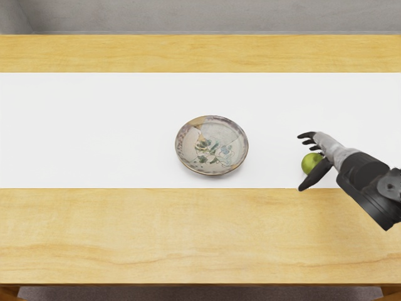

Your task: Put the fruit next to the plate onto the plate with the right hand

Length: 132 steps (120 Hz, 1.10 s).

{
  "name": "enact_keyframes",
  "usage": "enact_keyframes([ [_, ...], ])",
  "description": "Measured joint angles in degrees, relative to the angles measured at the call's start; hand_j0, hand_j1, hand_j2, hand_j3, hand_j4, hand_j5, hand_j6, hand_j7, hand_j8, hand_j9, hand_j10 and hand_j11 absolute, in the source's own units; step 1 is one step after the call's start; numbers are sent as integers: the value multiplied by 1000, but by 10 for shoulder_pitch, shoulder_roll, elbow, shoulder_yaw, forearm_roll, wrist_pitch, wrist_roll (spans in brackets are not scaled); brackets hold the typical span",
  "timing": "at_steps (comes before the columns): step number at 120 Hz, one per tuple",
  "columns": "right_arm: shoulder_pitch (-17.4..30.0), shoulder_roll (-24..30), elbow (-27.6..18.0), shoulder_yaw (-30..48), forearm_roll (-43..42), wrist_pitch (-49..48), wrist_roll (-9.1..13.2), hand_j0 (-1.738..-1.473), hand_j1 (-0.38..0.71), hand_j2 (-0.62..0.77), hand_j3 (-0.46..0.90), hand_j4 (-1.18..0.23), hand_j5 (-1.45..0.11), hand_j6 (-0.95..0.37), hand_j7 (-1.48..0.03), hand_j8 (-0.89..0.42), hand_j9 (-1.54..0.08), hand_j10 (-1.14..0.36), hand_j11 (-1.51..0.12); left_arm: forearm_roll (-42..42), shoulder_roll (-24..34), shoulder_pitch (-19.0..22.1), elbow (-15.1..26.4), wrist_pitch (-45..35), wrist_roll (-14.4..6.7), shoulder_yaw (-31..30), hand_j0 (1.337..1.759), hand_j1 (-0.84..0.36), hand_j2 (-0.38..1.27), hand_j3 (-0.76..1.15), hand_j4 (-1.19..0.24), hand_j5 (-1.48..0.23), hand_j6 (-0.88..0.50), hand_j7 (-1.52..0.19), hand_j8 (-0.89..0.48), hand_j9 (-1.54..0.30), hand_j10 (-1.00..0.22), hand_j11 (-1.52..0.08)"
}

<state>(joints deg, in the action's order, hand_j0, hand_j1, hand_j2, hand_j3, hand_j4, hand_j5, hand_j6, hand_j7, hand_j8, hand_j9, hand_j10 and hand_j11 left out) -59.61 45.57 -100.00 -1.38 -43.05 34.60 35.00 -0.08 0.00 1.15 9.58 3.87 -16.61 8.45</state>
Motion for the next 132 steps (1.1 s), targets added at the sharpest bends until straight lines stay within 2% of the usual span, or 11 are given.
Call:
enact_keyframes([
  [44, -14, 5, 9, -17, -22, 4, 0, -1658, -86, -41, 0, -223, -288, -225, -287, -224, -287, -223, -287, 0, 0, 0, 0, 0, 0, 0, 1658, 337, 2, 0, -10, -13, -10, -13, -10, -13, -10, -13],
  [65, -13, 5, 14, -17, -23, 4, 0, -1658, 26, -60, 0, -317, -409, -318, -409, -317, -409, -317, -409, 0, 0, 0, 0, 0, 0, 0, 1658, 337, 2, 0, -10, -13, -10, -13, -10, -13, -10, -13],
  [109, -7, 2, 21, -20, -25, 4, 0, -1658, 161, -82, 0, -429, -556, -430, -555, -428, -555, -429, -555, 0, 0, 0, 0, 0, 0, 0, 1658, 337, 2, 0, -10, -13, -10, -13, -10, -13, -10, -13],
  [132, -5, 2, 28, -20, -25, 4, 0, -1658, 242, -63, 0, -482, -638, -487, -632, -417, -637, -483, -638, 0, 0, 0, 0, 0, 0, 0, 1658, 337, 2, 0, -10, -13, -10, -13, -10, -13, -10, -13],
])
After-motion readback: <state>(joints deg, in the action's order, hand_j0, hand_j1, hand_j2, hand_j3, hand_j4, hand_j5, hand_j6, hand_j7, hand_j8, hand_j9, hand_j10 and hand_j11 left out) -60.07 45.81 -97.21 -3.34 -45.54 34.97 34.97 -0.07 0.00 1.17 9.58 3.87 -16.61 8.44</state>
